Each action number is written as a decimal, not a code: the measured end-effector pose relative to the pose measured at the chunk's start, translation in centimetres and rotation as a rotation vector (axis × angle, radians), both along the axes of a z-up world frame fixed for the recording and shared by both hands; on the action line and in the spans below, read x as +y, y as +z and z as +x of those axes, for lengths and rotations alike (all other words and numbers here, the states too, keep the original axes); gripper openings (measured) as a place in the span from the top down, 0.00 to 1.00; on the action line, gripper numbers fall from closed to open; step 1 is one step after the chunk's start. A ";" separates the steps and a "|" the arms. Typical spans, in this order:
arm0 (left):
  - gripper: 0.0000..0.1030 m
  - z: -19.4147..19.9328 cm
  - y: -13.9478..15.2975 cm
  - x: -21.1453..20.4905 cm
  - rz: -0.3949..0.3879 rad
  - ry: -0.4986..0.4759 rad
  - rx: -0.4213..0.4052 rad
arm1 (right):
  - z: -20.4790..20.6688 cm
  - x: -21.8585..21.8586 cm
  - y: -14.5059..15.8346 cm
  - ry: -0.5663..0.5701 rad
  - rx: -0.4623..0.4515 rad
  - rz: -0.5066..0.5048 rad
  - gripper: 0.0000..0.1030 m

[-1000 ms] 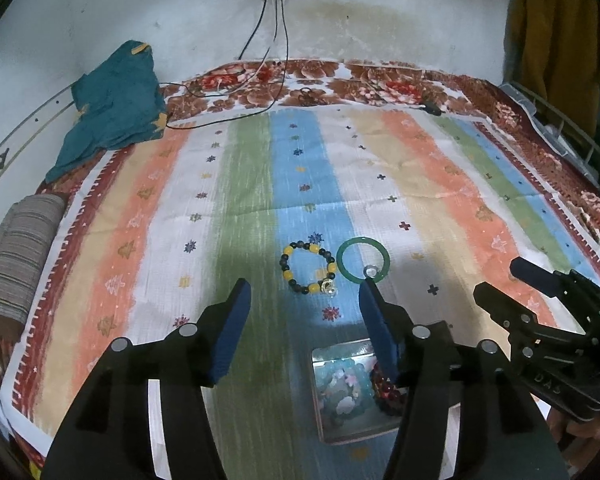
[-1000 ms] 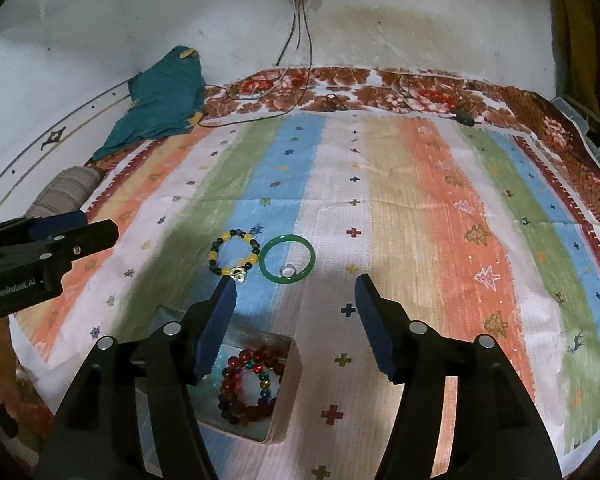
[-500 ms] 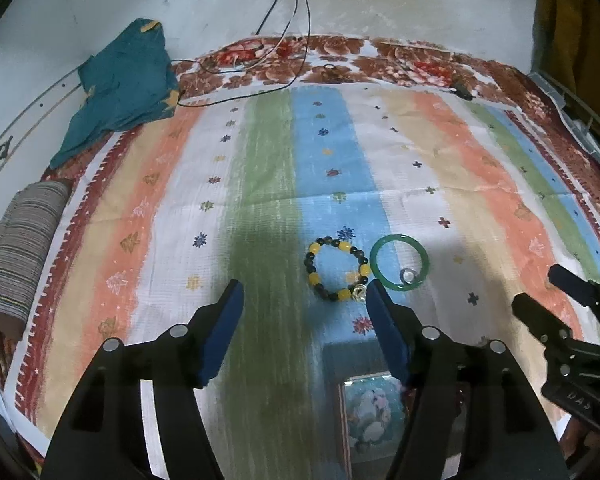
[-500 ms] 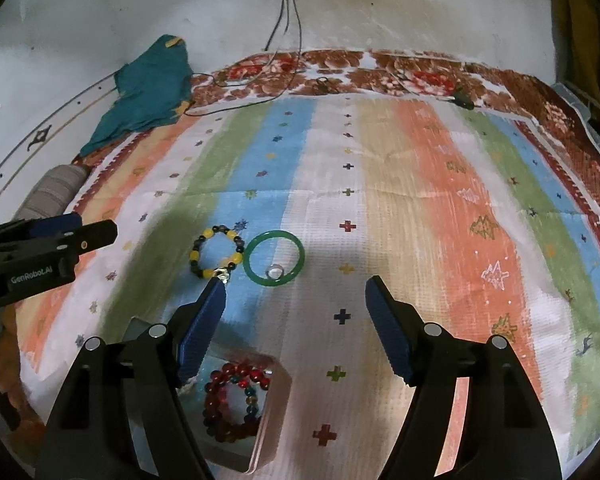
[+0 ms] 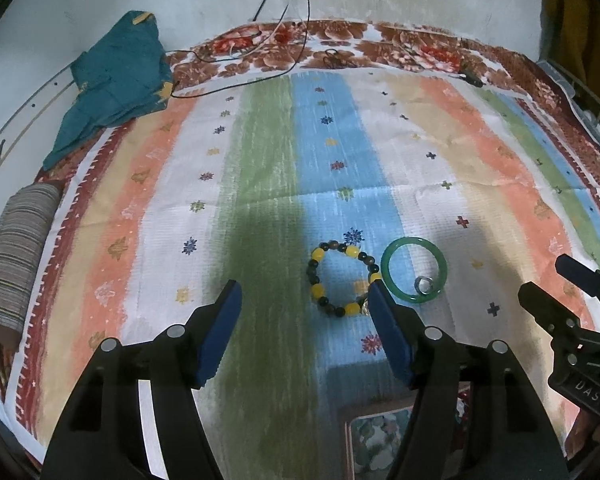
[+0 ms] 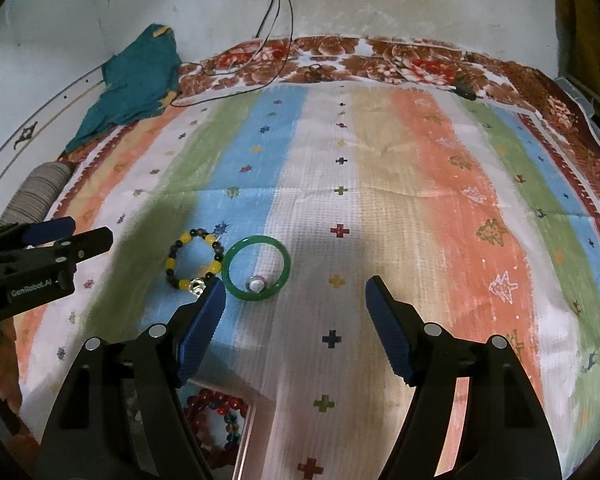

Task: Organize jewelry
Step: 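Move left tool to black-and-yellow bracelet while right tool moves to jade bangle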

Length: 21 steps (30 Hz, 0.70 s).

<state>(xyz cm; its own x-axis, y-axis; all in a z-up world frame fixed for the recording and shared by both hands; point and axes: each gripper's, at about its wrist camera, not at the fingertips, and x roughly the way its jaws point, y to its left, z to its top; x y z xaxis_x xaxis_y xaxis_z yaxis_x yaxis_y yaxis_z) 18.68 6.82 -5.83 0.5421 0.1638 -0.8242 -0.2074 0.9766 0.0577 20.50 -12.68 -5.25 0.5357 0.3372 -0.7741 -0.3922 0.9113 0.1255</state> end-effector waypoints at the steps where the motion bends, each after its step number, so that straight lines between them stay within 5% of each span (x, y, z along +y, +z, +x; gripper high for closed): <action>1: 0.36 0.3 -0.2 0.0 0.002 -0.001 0.006 | 0.2 0.1 -0.2 0.001 0.004 -0.005 0.30; 11: 0.36 2.3 -2.5 1.1 -0.034 0.001 0.070 | 2.6 1.0 -2.0 0.006 0.051 -0.033 0.30; 17: 0.36 3.5 -3.9 2.5 -0.130 0.028 0.099 | 3.8 1.8 -3.2 0.014 0.079 -0.053 0.30; 21: 0.36 4.3 -5.1 2.4 -0.112 0.014 0.135 | 4.7 2.3 -4.3 0.016 0.105 -0.065 0.30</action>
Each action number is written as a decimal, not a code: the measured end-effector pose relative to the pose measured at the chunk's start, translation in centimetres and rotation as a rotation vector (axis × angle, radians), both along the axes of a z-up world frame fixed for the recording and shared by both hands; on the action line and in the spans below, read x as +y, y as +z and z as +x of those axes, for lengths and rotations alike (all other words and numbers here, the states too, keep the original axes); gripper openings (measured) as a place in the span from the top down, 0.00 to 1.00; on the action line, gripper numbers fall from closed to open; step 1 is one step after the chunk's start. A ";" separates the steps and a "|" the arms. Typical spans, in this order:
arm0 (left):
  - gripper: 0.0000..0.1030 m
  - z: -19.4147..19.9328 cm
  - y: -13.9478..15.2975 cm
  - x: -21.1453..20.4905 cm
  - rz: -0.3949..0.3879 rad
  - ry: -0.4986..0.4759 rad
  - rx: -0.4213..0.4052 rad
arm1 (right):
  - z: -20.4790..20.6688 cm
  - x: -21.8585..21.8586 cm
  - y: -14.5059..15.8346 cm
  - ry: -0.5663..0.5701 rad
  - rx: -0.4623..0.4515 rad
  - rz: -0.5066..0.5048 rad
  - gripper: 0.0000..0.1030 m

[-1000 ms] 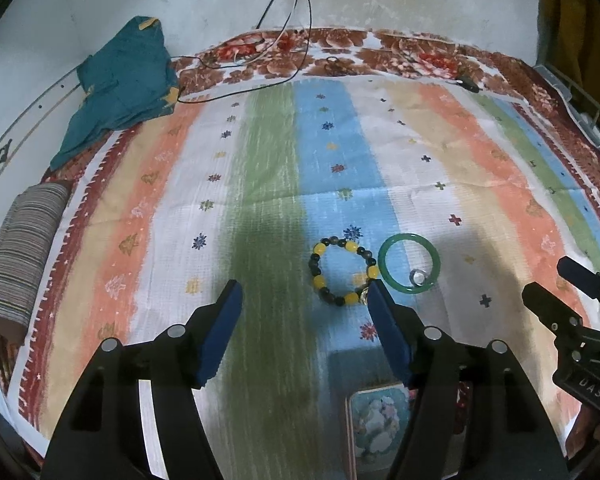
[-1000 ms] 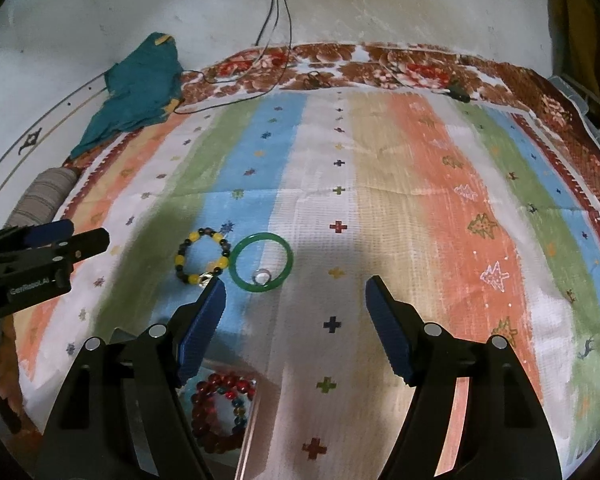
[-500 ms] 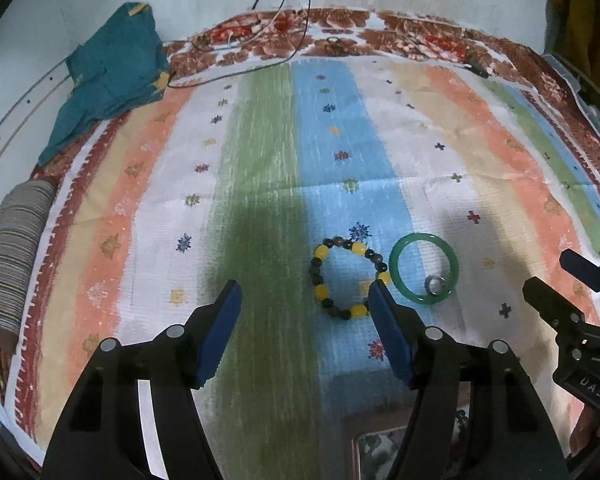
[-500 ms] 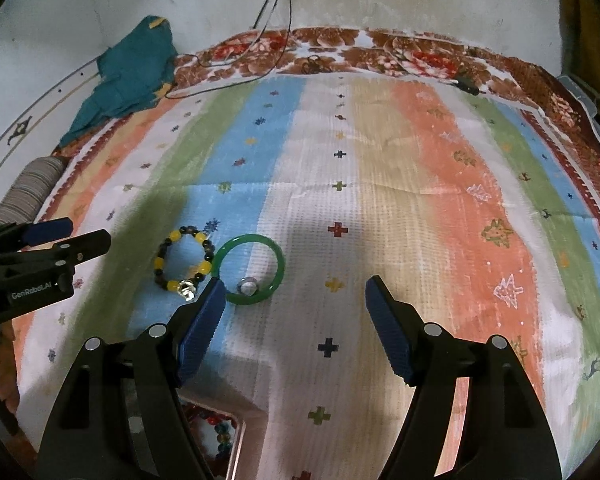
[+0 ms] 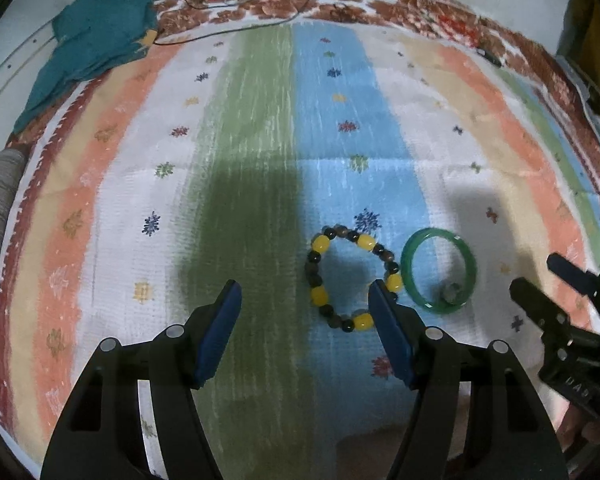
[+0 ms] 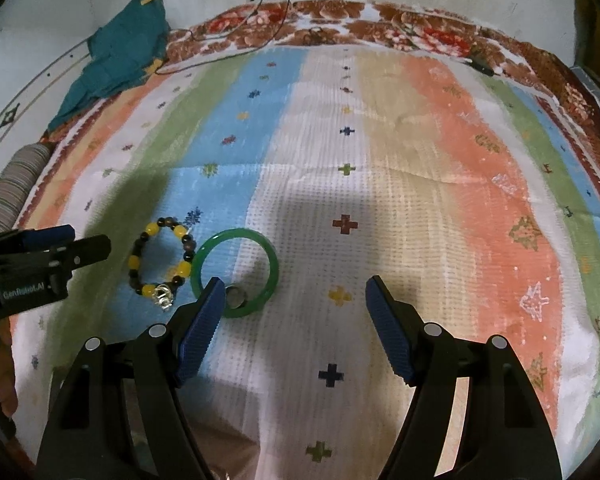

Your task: Organize jewelry

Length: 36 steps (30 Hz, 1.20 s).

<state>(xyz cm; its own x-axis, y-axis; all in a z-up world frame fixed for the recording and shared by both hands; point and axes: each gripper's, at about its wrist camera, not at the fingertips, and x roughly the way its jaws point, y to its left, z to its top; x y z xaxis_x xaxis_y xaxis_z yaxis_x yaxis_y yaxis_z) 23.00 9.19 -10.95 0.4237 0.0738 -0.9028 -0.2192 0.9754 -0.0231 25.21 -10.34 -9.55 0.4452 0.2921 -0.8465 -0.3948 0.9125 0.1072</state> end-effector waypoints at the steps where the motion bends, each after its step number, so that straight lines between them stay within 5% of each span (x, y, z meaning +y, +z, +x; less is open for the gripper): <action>1: 0.36 0.2 -0.4 -0.1 0.006 -0.008 0.013 | 0.2 0.1 -0.3 0.000 0.008 -0.002 0.30; 15: 0.37 2.3 -3.8 0.1 0.063 -0.058 0.077 | 2.4 1.5 -3.2 0.000 0.068 -0.036 0.31; 20: 0.49 2.7 -4.7 0.5 0.054 -0.057 0.098 | 2.5 1.9 -4.1 0.015 0.087 -0.059 0.47; 23: 0.70 2.6 -5.0 0.6 0.048 -0.064 0.098 | 2.4 1.7 -4.3 0.026 0.094 -0.047 0.50; 25: 0.88 2.6 -5.1 0.7 0.035 -0.060 0.105 | 2.3 1.8 -4.3 0.041 0.099 -0.035 0.64; 31: 0.89 2.4 -4.3 0.8 0.019 -0.059 0.090 | 1.7 2.7 -4.1 0.075 0.089 -0.026 0.90; 36: 0.89 1.7 -2.2 0.1 0.020 -0.071 0.033 | 1.4 2.3 -3.7 0.069 0.068 -0.021 0.92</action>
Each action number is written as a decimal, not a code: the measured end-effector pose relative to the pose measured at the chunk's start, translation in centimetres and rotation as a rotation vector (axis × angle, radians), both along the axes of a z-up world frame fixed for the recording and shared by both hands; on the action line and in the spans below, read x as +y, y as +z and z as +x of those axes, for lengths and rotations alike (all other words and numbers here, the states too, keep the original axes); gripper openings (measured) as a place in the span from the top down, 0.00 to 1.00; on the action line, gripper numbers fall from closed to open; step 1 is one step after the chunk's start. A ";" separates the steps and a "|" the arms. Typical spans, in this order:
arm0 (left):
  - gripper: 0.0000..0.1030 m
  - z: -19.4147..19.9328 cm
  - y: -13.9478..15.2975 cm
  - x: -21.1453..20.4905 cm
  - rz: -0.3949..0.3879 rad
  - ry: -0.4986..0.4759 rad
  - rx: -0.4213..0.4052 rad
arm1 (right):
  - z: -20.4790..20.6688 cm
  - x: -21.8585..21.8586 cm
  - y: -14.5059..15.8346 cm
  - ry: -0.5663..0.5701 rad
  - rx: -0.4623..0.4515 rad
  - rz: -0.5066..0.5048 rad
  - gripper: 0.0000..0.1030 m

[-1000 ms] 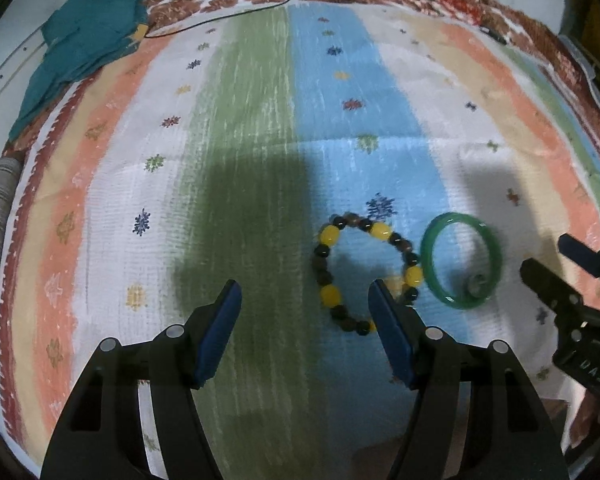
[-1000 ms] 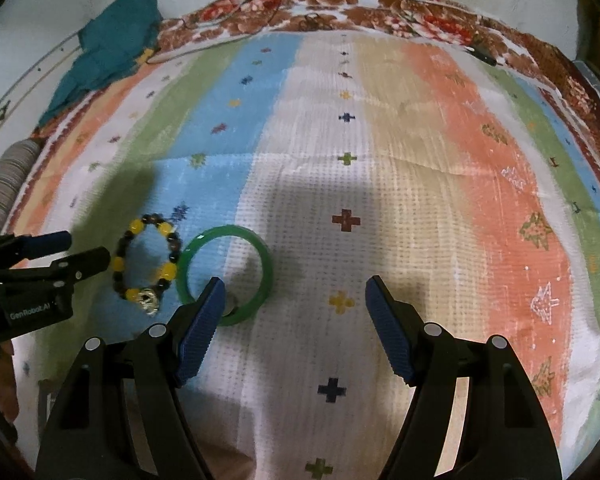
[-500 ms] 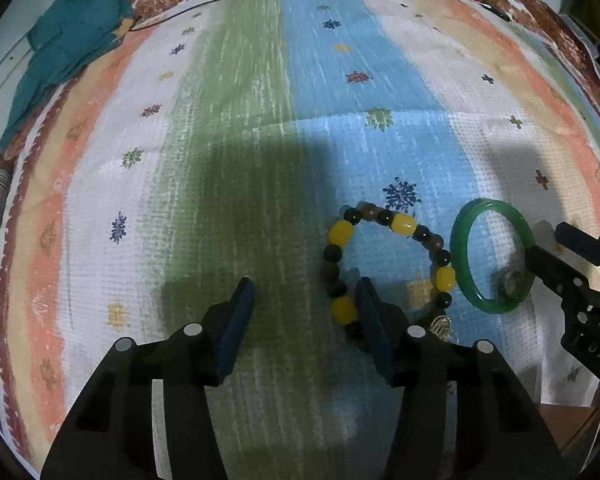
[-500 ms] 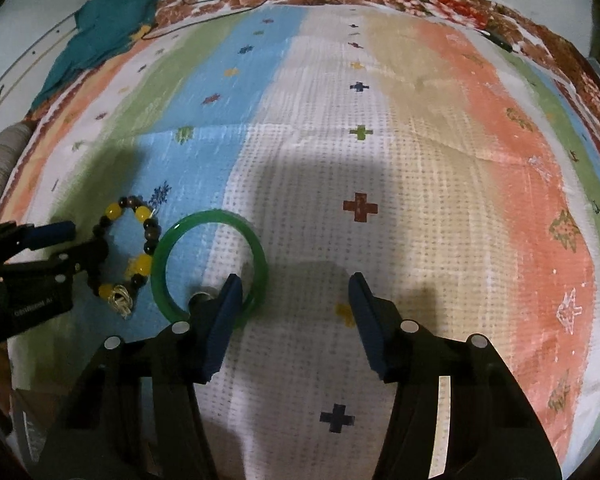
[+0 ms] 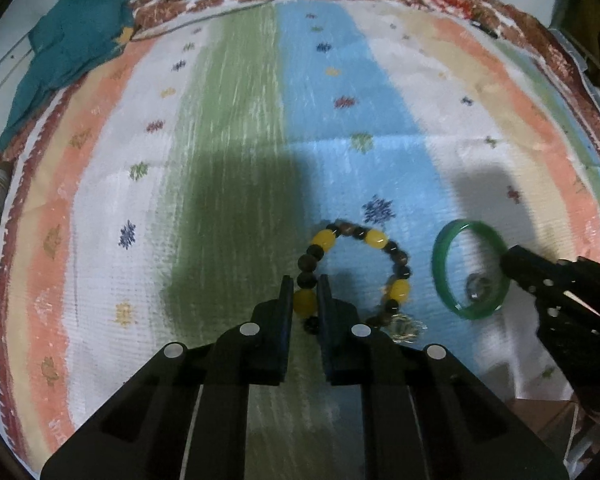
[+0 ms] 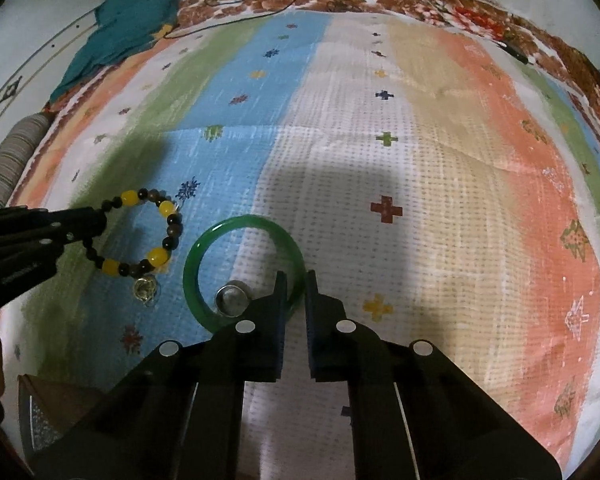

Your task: Organize jewelry

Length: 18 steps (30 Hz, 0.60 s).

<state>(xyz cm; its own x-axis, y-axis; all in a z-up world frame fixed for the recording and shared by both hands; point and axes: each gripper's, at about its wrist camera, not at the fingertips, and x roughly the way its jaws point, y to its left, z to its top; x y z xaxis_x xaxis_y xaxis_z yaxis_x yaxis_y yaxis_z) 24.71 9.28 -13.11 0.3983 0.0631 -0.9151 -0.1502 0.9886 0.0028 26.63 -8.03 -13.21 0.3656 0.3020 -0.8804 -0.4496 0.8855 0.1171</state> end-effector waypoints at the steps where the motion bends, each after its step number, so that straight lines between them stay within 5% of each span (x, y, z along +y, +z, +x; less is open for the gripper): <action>1: 0.89 -0.1 0.3 -0.2 0.004 -0.007 -0.008 | 0.0 -0.2 0.1 -0.005 -0.003 0.004 0.92; 18: 0.89 -1.6 4.6 -2.6 0.050 -0.049 -0.120 | -2.6 -1.4 6.2 -0.012 -0.153 0.063 0.99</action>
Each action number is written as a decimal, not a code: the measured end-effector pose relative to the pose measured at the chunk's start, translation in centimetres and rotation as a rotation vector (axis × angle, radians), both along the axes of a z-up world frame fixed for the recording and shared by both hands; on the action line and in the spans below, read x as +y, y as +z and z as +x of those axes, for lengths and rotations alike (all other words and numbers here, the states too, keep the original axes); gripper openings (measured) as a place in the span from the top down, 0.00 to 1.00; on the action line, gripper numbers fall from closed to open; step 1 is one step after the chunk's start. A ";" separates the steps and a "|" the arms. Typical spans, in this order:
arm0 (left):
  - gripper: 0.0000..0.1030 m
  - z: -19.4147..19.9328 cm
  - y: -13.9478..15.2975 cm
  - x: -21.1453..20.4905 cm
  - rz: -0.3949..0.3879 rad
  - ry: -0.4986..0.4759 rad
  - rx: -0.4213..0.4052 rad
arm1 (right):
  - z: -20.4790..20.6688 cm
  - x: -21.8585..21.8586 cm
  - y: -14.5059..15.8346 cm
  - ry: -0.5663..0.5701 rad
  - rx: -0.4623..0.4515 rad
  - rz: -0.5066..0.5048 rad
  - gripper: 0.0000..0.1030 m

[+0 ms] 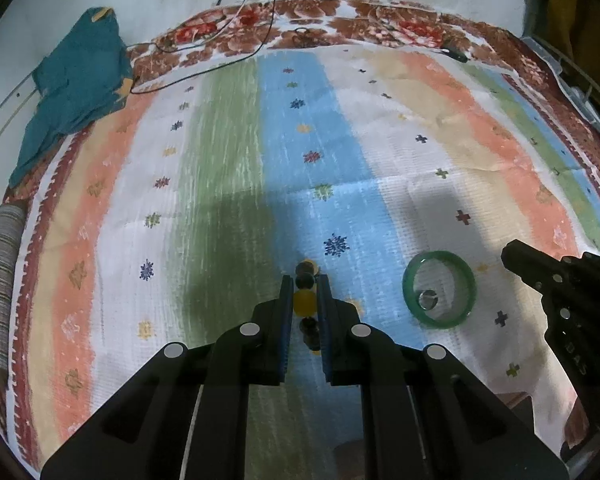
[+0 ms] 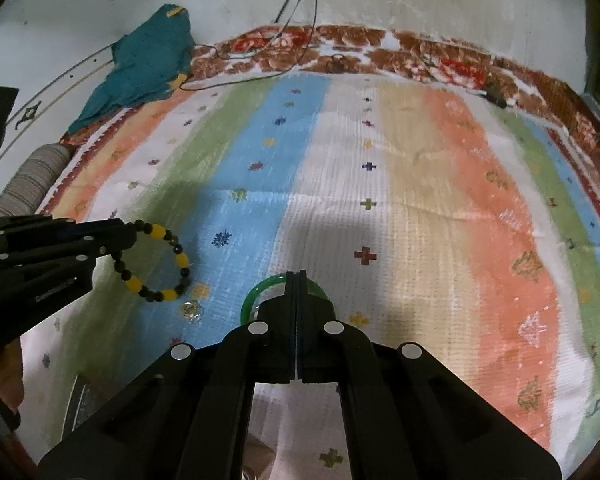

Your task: Organize jewelry

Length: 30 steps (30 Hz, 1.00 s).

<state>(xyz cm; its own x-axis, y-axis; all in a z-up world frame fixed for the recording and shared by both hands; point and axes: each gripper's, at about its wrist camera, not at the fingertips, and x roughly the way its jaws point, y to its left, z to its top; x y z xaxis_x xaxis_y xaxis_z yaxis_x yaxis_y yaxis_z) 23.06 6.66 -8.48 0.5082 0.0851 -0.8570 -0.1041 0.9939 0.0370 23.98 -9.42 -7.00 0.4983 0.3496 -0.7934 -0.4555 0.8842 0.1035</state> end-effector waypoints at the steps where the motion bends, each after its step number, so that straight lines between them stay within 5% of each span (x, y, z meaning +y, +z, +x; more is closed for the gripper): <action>1: 0.89 -0.1 0.1 -0.2 0.002 -0.005 -0.001 | 0.1 -0.1 -0.2 -0.003 0.017 -0.004 0.99; 7: 0.89 -0.4 -0.1 -0.5 0.005 -0.017 0.009 | 1.0 -0.6 -2.6 -0.046 0.143 -0.014 0.97; 8: 0.89 -0.4 -0.2 -0.5 0.006 -0.020 0.013 | 1.3 -0.8 -3.0 -0.059 0.156 -0.015 0.92; 10: 0.89 -0.3 -0.5 -0.6 0.007 -0.023 0.019 | 1.6 -1.0 -3.6 -0.070 0.172 -0.006 0.52; 20: 0.89 0.3 -1.6 0.1 0.011 -0.020 0.043 | 3.4 -0.6 -6.0 -0.096 0.199 -0.041 0.53; 23: 0.89 0.5 -1.7 0.3 0.007 -0.015 0.045 | 3.7 -0.4 -6.9 -0.095 0.201 -0.067 0.63; 27: 0.89 0.6 -1.9 0.3 0.001 -0.015 0.049 | 3.6 -0.3 -7.3 -0.087 0.183 -0.091 0.92; 30: 0.89 0.5 -1.8 -0.1 0.007 -0.028 0.045 | 3.3 -0.2 -7.4 -0.077 0.157 -0.104 0.92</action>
<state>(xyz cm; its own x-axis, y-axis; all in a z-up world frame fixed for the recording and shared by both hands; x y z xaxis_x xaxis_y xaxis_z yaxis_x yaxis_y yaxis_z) 23.59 6.55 -10.23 0.4717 0.0776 -0.8784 -0.0738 0.9961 0.0483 27.31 -9.65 -14.43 0.3876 0.2271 -0.8934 -0.3718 0.9254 0.0739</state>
